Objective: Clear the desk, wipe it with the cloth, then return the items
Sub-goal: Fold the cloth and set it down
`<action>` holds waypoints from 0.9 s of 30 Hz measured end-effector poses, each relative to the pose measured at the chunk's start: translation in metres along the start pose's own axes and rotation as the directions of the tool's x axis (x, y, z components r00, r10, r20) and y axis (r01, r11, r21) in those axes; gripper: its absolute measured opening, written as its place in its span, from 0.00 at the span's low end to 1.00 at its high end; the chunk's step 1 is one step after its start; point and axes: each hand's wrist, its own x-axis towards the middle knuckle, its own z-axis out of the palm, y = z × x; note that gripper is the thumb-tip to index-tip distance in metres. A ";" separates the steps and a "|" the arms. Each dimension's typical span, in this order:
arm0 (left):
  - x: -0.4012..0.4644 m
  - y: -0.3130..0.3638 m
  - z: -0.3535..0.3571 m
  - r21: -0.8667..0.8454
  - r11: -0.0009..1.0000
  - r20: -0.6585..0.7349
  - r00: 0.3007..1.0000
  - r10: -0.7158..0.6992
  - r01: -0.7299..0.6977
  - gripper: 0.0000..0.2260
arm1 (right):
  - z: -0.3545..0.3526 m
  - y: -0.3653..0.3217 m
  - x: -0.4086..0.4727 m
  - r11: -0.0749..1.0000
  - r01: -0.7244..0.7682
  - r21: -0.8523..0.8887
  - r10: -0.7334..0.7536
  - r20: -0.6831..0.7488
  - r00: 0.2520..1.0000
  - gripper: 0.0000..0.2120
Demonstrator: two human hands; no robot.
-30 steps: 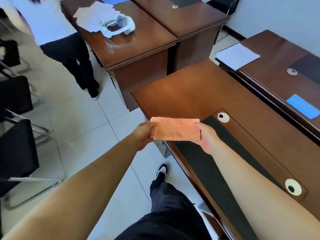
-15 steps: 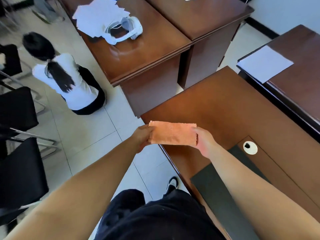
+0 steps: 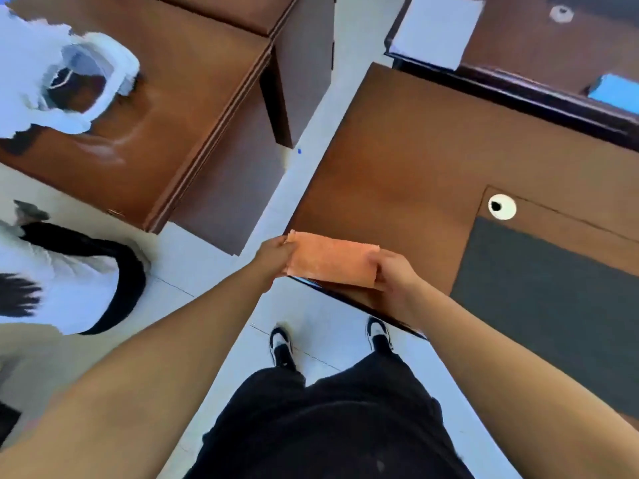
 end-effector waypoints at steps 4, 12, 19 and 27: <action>0.028 0.005 -0.017 0.160 0.985 0.117 0.992 0.053 -0.071 0.23 | 0.025 0.026 0.005 0.995 0.000 0.102 0.010 -0.098 0.995 0.08; 0.071 0.008 -0.032 0.458 0.839 0.201 0.954 0.223 -0.293 0.09 | 0.054 0.050 0.024 0.979 0.126 -0.161 -0.175 -0.341 0.924 0.11; 0.065 -0.008 -0.030 0.724 0.452 0.194 0.782 0.593 -0.522 0.08 | 0.064 0.058 0.015 0.778 0.032 -0.627 -0.455 -0.528 0.717 0.17; 0.065 -0.048 0.024 0.744 -0.112 0.547 0.505 0.667 -0.659 0.26 | 0.094 0.072 0.052 0.258 0.133 -0.957 -0.687 -0.085 0.722 0.29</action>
